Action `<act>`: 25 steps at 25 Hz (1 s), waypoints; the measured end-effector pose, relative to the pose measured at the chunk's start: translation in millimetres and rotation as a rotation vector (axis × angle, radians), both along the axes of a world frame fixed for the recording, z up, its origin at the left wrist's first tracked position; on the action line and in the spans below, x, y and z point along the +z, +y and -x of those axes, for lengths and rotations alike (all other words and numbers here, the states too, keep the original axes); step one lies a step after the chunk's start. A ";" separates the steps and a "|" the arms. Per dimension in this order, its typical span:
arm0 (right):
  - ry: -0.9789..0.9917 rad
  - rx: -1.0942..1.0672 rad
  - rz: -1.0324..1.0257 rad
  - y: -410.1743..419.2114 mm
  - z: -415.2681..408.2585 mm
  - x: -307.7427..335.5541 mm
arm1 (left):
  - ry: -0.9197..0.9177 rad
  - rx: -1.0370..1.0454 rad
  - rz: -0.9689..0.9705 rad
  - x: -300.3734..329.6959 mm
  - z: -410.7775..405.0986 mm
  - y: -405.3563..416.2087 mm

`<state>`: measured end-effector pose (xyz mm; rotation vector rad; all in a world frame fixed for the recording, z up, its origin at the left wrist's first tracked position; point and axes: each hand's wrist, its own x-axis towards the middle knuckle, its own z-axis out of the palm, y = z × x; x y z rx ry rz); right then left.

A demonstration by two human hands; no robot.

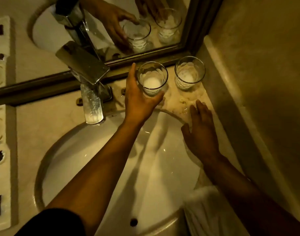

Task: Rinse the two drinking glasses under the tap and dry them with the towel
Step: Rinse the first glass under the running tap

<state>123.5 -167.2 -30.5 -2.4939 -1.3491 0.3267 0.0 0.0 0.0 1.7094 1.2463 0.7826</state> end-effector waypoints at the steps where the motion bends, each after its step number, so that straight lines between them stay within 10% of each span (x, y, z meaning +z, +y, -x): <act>1: -0.011 0.002 -0.034 -0.4 -1.8 -3.2 | -0.008 -0.008 -0.024 -0.7 -3.6 3.7; 14: -0.009 -0.022 -0.102 6.8 9.2 11.6 | -0.046 0.116 0.102 -1.5 18.7 -14.9; 25: 0.530 0.079 -0.604 99.8 102.4 144.9 | 0.020 0.114 0.139 15.5 127.5 -52.4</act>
